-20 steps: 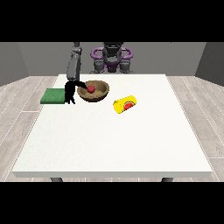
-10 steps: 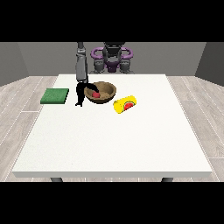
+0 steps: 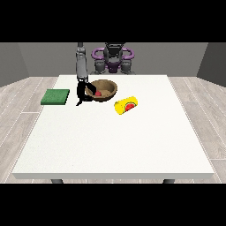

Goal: Pick the cup and pour the ball into the bowl, then pick the bowl and place it on the pad

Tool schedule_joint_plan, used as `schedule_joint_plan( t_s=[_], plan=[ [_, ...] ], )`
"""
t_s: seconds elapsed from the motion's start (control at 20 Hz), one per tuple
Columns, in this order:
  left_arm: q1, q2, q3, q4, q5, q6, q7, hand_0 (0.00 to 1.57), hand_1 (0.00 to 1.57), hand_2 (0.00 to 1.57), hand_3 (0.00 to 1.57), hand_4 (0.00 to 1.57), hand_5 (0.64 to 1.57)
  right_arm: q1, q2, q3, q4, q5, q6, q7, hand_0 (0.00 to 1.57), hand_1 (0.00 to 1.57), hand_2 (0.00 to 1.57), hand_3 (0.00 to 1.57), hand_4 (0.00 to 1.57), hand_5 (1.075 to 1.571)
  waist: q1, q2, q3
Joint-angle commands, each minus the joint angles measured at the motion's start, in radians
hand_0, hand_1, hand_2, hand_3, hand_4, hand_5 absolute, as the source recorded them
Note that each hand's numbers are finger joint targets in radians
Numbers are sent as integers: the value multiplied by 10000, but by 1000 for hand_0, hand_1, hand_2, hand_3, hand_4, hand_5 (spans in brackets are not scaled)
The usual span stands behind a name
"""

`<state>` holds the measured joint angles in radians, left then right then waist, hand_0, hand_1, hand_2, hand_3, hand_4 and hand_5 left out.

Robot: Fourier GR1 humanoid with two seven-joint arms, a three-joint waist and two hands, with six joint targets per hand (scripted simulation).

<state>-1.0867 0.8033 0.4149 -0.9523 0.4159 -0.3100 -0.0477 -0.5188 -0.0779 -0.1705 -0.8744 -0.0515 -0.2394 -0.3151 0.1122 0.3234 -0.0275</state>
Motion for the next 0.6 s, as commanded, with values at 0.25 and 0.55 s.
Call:
schedule_joint_plan(
  t_s=[0.25, 0.55],
  plan=[
    [1312, 441, 441, 2071, -208, -700, -737, 0, 0, 0, 0, 0, 1545, -754, -1061, 1491, -1031, 1515, -412, 5214, 1571, 1571, 1571, 1571, 1260, 1456, -1069, -1608, 218],
    [1830, 1409, 927, 2670, -210, -1125, -1401, 0, 0, 0, 0, 0, 1541, -1201, -1324, 1193, -1444, 1127, 246, 6048, 1571, 1571, 1571, 1571, 1259, 1486, -1633, -1230, 270]
  ],
)
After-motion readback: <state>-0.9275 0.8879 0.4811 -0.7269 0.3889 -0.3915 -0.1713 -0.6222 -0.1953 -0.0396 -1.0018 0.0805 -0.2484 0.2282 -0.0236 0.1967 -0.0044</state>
